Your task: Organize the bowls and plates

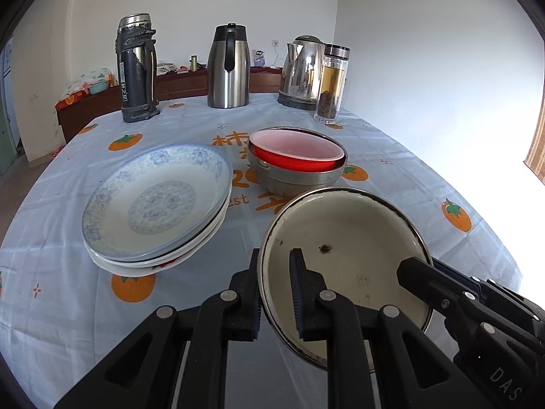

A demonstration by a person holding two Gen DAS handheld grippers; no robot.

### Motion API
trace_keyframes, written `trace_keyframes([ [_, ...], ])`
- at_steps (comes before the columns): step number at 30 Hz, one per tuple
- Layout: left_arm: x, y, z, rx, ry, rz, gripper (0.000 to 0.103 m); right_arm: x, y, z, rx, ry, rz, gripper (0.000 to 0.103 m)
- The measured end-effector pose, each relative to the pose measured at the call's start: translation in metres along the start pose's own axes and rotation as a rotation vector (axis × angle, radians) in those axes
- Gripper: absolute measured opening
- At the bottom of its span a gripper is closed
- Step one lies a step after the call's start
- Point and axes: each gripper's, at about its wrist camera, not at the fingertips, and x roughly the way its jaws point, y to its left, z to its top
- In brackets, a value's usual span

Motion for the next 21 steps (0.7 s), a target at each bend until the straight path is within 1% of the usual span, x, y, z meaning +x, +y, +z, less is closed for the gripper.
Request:
trace_keyframes([
  [6,0.005,-0.005,0.018,-0.002,-0.023,-0.011,0.017,0.001,-0.005,0.016,0.0,-0.026,-0.007,0.014],
  [10,0.008,-0.007,0.032,-0.012,-0.043,-0.023,0.017,0.001,-0.006,0.035,-0.004,-0.062,-0.007,0.014],
  [17,0.013,-0.009,0.063,-0.025,-0.09,-0.02,0.017,0.008,-0.006,0.07,-0.013,-0.123,-0.005,0.014],
  [21,0.021,-0.004,0.082,-0.055,-0.1,-0.04,0.017,0.016,-0.007,0.091,-0.018,-0.151,0.005,0.014],
])
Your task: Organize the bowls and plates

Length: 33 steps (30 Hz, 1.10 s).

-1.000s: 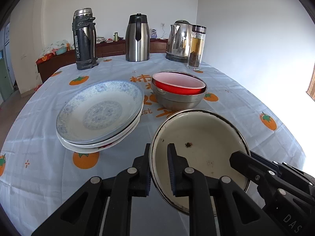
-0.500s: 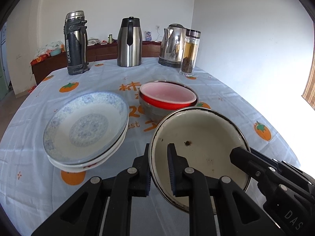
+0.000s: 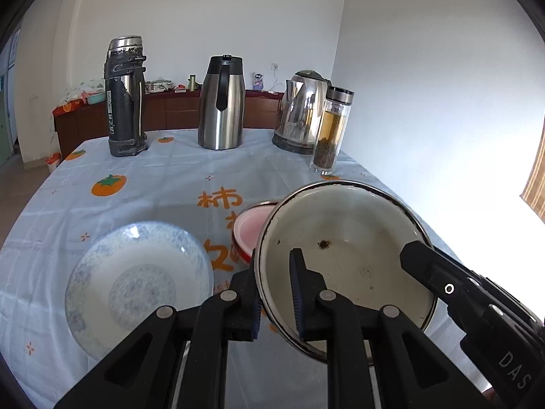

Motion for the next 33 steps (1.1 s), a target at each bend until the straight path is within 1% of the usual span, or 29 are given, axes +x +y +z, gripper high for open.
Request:
trace_keyframes([
  [7,0.025,0.008,0.023,-0.044,0.003,-0.002,0.017,0.027,-0.007,0.024,-0.002,-0.004,0.008,0.014],
  [14,0.054,0.013,0.034,-0.07,0.031,0.022,0.017,0.057,-0.024,0.031,0.068,0.036,0.04,0.014],
  [21,0.08,0.018,0.032,-0.079,0.074,0.047,0.017,0.081,-0.034,0.026,0.093,0.081,0.04,0.014],
  [25,0.088,0.017,0.029,-0.078,0.09,0.054,0.017,0.085,-0.039,0.024,0.107,0.092,0.038,0.014],
  [30,0.093,0.017,0.026,-0.074,0.099,0.066,0.017,0.087,-0.037,0.024,0.092,0.087,0.025,0.014],
  [33,0.098,0.018,0.025,-0.077,0.108,0.075,0.017,0.092,-0.038,0.022,0.097,0.101,0.023,0.014],
])
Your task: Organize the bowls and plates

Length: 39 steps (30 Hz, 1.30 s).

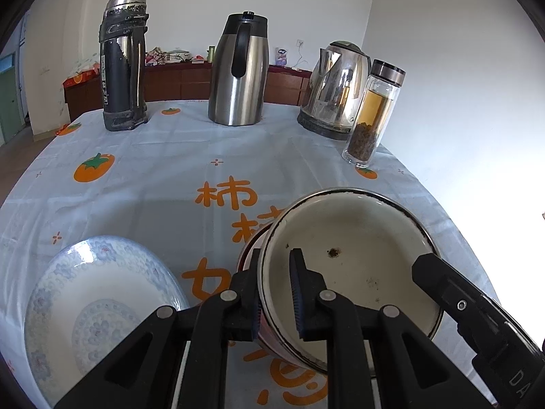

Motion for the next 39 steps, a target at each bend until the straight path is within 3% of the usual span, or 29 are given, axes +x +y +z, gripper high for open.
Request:
trace_keyframes([
  [17,0.008,-0.003,-0.006,0.03,-0.005,0.05,0.017,0.013,-0.001,-0.004,-0.032,-0.007,-0.047,0.014],
  [23,0.008,-0.006,-0.007,0.049,-0.019,0.057,0.017,0.011,-0.001,-0.005,-0.067,-0.043,-0.098,0.016],
  [39,0.007,-0.007,-0.009,0.057,-0.042,0.054,0.017,0.019,-0.004,-0.009,-0.089,-0.04,-0.125,0.016],
])
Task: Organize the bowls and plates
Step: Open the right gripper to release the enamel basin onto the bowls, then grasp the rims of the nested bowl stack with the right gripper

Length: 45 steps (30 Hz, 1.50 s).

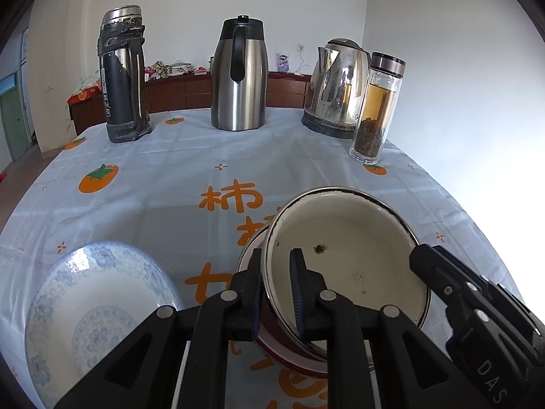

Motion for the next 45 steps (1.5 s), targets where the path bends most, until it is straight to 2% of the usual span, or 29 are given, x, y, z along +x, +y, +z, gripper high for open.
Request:
trace_keyframes([
  [21,-0.009,-0.002,0.002,0.007,-0.005,-0.02,0.032,0.009,-0.003,-0.001,0.004,0.015,-0.013,0.017],
  [23,-0.013,-0.002,0.002,0.002,-0.014,-0.032,0.037,0.009,-0.004,-0.001,0.01,0.014,-0.011,0.018],
  [24,-0.016,-0.002,0.003,0.0,-0.026,-0.038,0.044,0.009,-0.004,-0.001,0.011,0.012,-0.011,0.02],
  [25,-0.019,-0.002,0.004,0.0,-0.037,-0.017,0.056,0.008,-0.004,-0.001,0.012,0.009,-0.017,0.021],
  [27,-0.028,-0.001,0.007,0.008,-0.089,0.037,0.072,0.008,-0.006,-0.001,0.017,0.005,-0.022,0.021],
  [29,-0.034,0.001,0.009,0.01,-0.119,0.056,0.077,0.007,-0.009,0.0,0.034,0.001,-0.015,0.025],
  [33,-0.04,0.012,0.013,-0.026,-0.134,0.053,0.077,0.0,-0.011,0.001,0.044,-0.041,-0.018,0.044],
  [39,-0.039,0.029,0.015,-0.076,-0.133,0.086,0.077,-0.01,-0.021,0.003,0.09,-0.096,-0.021,0.069],
  [45,-0.035,0.044,0.017,-0.114,-0.117,0.113,0.077,-0.012,-0.031,0.004,0.143,-0.107,-0.01,0.086],
])
